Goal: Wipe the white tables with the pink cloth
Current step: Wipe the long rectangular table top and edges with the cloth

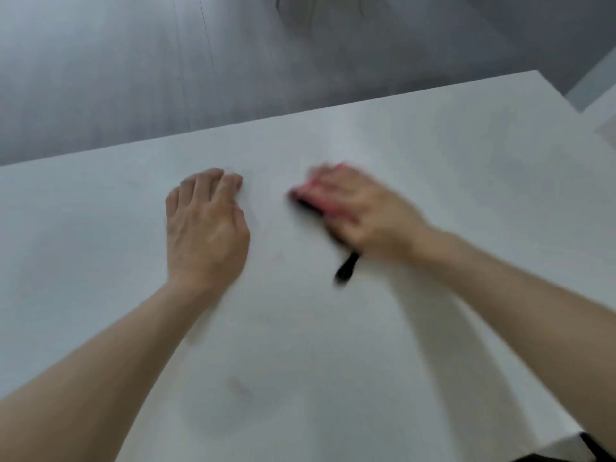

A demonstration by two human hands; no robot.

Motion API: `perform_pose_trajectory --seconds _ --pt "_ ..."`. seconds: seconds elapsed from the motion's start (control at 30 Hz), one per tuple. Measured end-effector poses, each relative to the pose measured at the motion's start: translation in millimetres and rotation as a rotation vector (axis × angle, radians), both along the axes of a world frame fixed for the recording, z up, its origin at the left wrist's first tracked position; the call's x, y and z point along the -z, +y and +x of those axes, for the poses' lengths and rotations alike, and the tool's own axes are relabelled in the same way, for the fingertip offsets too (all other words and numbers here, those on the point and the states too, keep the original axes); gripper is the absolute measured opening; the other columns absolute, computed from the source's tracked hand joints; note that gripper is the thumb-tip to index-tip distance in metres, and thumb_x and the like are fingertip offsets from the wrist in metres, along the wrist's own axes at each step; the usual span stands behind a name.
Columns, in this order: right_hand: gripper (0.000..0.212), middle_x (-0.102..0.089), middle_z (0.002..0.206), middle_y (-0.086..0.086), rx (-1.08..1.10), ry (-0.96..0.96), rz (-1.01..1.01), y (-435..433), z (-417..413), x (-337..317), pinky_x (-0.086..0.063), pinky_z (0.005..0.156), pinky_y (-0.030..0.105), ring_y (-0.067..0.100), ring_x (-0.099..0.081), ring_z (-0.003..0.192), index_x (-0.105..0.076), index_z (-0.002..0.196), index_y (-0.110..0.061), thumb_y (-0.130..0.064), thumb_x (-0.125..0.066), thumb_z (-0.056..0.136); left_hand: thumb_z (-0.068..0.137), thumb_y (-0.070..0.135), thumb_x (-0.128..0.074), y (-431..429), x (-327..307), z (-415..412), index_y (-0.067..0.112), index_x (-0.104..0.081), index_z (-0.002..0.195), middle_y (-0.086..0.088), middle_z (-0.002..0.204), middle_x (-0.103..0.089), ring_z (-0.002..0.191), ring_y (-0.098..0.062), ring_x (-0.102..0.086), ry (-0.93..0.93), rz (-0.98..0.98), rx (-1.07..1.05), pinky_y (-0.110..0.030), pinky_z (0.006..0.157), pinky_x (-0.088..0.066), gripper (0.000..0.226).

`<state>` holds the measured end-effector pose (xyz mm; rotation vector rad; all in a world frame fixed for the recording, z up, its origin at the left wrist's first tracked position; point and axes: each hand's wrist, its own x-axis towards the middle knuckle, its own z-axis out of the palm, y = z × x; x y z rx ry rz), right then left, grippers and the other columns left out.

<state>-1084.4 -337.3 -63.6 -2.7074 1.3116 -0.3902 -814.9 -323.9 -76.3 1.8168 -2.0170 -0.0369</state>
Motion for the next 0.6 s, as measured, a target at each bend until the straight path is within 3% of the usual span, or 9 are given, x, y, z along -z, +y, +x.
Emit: perform_pose_trajectory --seconds 0.13,0.17,0.27,0.33,0.37,0.43,0.5,0.53,0.6 --pt "0.075 -0.03 0.176 0.012 0.919 0.051 0.074 -67 -52 -8 -0.006 0.135 0.046 0.028 -0.023 0.164 -0.034 0.168 -0.017 -0.046 -0.022 0.1 0.1 0.022 -0.046 -3 1 -1 0.021 -0.061 0.137 -0.004 0.142 -0.057 0.136 -0.032 -0.047 -0.02 -0.003 -0.001 -0.049 0.12 -0.033 0.039" --pt "0.075 -0.031 0.175 0.012 0.892 0.084 0.022 -60 -22 -5 -0.006 0.135 0.048 0.028 -0.024 0.163 -0.034 0.168 -0.02 -0.047 -0.021 0.1 0.101 0.021 -0.047 -3 1 0 0.021 -0.061 0.137 -0.004 0.142 -0.058 0.136 -0.032 -0.048 -0.022 -0.002 -0.004 -0.049 0.12 -0.033 0.039" --pt "0.063 -0.044 0.169 0.012 0.05 0.051 -0.022 2 52 1 -0.014 0.134 0.046 0.03 -0.036 0.159 -0.046 0.163 -0.022 -0.044 -0.041 0.104 0.104 0.022 -0.048 -1 -3 -1 0.021 -0.063 0.137 -0.004 0.144 -0.059 0.136 -0.032 -0.048 -0.026 -0.003 -0.01 -0.05 0.119 -0.034 0.036" --pt "0.057 -0.041 0.171 0.008 -0.232 0.114 0.02 12 36 -3 -0.013 0.135 0.042 0.027 -0.033 0.162 -0.046 0.163 -0.023 -0.036 -0.048 0.108 0.107 0.023 -0.05 -1 -4 -2 0.021 -0.064 0.137 -0.004 0.144 -0.06 0.136 -0.032 -0.049 -0.03 0.006 -0.021 -0.05 0.118 -0.033 0.033" --pt "0.056 -0.042 0.17 0.007 -0.164 0.091 0.026 -7 13 -7 -0.013 0.135 0.038 0.027 -0.034 0.161 -0.048 0.163 -0.024 -0.032 -0.049 0.108 0.108 0.024 -0.052 -1 -5 -3 0.021 -0.064 0.136 -0.004 0.144 -0.06 0.136 -0.032 -0.049 -0.035 0.009 -0.022 -0.05 0.118 -0.033 0.031" --pt "0.055 -0.053 0.162 0.01 0.293 -0.005 0.007 -61 -35 -13 -0.019 0.13 0.034 0.031 -0.043 0.153 -0.054 0.158 -0.019 -0.026 -0.043 0.105 0.109 0.027 -0.054 -1 -5 -4 0.022 -0.064 0.135 -0.003 0.144 -0.06 0.136 -0.032 -0.05 -0.042 0.006 -0.028 -0.05 0.118 -0.034 0.029" --pt "0.062 -0.053 0.159 0.013 0.831 -0.036 0.021 -102 -47 -17 -0.021 0.13 0.043 0.032 -0.042 0.15 -0.052 0.157 -0.019 -0.037 -0.028 0.103 0.109 0.029 -0.053 -3 -4 -3 0.023 -0.065 0.134 -0.003 0.143 -0.061 0.136 -0.032 -0.05 -0.052 -0.009 -0.028 -0.051 0.118 -0.035 0.029" --pt "0.064 -0.049 0.162 0.014 0.943 -0.009 0.01 -110 -26 -12 -0.018 0.132 0.046 0.032 -0.038 0.153 -0.049 0.159 -0.02 -0.041 -0.026 0.103 0.109 0.029 -0.053 -3 -3 -3 0.023 -0.065 0.134 -0.003 0.143 -0.061 0.136 -0.032 -0.051 -0.051 -0.009 -0.03 -0.051 0.118 -0.036 0.029" --pt "0.065 -0.042 0.169 0.013 0.633 0.045 -0.007 -91 35 -3 -0.011 0.134 0.045 0.03 -0.033 0.159 -0.045 0.163 -0.025 -0.045 -0.028 0.103 0.109 0.03 -0.052 -3 -3 -3 0.023 -0.065 0.134 -0.002 0.143 -0.061 0.136 -0.031 -0.051 -0.058 -0.002 -0.024 -0.051 0.118 -0.036 0.029"
